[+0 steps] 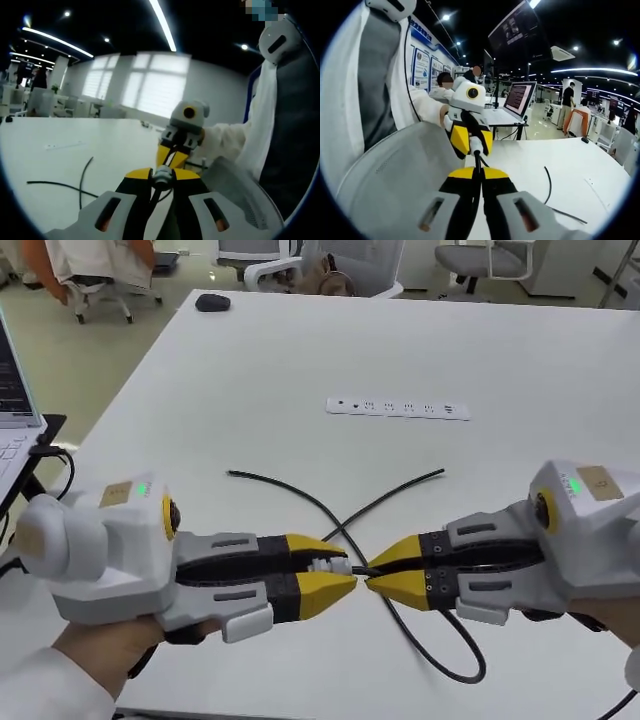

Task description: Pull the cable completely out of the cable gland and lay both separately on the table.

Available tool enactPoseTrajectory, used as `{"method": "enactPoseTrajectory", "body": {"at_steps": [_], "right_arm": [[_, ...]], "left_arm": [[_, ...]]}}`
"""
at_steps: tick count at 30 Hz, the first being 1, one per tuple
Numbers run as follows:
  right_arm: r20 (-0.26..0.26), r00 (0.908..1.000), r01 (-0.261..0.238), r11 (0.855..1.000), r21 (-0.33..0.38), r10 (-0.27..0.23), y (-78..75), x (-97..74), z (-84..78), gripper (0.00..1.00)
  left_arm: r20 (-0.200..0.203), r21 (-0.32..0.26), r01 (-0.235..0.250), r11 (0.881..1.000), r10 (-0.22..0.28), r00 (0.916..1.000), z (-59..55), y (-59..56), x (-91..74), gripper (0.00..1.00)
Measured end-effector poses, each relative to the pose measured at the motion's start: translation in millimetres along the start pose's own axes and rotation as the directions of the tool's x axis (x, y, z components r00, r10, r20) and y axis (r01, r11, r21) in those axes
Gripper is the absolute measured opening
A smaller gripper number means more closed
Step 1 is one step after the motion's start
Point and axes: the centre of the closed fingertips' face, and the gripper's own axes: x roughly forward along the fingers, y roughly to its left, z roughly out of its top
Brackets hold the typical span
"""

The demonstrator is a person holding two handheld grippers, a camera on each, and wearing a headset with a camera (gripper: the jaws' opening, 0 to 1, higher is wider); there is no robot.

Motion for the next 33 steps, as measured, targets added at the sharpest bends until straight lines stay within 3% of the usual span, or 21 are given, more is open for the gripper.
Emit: {"method": "enactPoseTrajectory", "body": {"at_steps": [9,13,22,26,33], "right_arm": [[-0.052,0.9982,0.031,0.999,0.036,-0.029,-7.4,-11.5,-23.1,0.02],[-0.112,0.9915,0.074,0.995,0.063,-0.067,-13.1,-18.4,-43.4,0.02],[-0.175,0.9778,0.136,0.983,0.119,-0.114,-19.7,-32.3,-79.0,0.02],[-0.184,0.9743,0.159,0.976,0.149,-0.13,-22.8,-36.5,-87.5,0.02],[-0.178,0.9757,0.158,0.973,0.168,-0.128,-20.7,-36.3,-87.8,0.02]], "left_arm": [[0.001,-0.002,-0.011,1.0,0.011,0.9999,0.4,2.5,-0.9,0.17],[0.011,-0.007,-0.017,1.0,0.017,0.9998,2.4,3.7,-2.3,0.17],[0.02,-0.013,-0.014,1.0,0.014,0.9997,4.4,2.1,-2.9,0.17],[0.023,-0.023,-0.017,1.0,0.018,0.9996,5.0,2.6,-3.5,0.17],[0.017,-0.031,-0.016,0.999,0.017,0.9997,3.7,2.2,-2.8,0.17]]}}
